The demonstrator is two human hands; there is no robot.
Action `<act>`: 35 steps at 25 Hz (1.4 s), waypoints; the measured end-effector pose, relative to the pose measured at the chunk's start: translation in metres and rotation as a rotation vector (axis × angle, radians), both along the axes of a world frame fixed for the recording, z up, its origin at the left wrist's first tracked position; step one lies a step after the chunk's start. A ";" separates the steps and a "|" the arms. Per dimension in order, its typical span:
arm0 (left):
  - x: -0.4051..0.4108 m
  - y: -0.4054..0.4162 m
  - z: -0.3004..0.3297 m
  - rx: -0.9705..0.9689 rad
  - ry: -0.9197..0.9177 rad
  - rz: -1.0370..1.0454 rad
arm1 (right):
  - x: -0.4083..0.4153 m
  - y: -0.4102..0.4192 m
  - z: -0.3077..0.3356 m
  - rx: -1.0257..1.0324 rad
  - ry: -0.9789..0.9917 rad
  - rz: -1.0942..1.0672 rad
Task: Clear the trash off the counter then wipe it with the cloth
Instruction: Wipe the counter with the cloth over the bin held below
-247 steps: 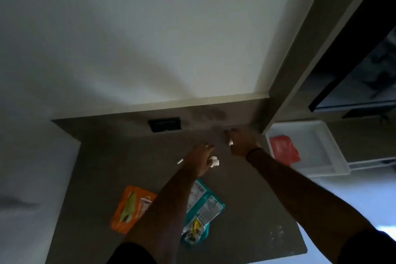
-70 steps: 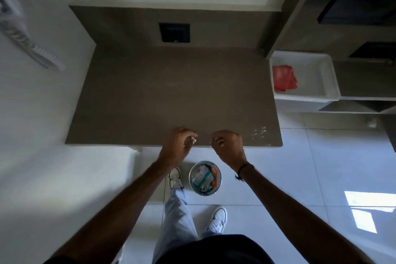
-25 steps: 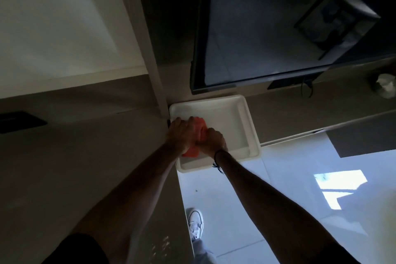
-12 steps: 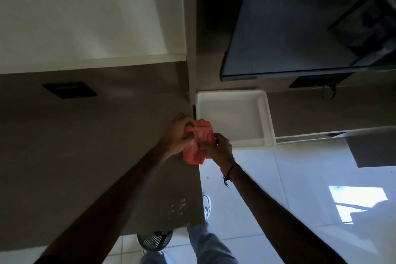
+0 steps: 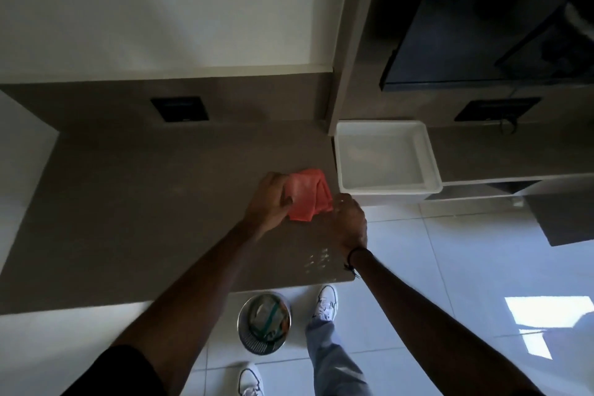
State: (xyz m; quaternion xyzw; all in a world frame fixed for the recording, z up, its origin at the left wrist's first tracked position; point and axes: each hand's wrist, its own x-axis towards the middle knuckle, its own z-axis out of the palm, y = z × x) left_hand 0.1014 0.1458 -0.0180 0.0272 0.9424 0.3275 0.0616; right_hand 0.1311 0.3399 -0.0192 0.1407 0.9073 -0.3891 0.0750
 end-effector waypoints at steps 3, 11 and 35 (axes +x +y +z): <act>0.062 -0.021 0.001 0.083 0.016 0.007 | 0.060 -0.020 0.011 0.034 0.087 0.000; 0.225 -0.077 -0.030 0.172 -0.116 0.042 | 0.199 -0.077 -0.033 0.011 0.113 0.061; 0.274 -0.097 -0.481 -0.147 -0.821 0.501 | 0.219 -0.084 -0.491 0.105 -0.731 0.043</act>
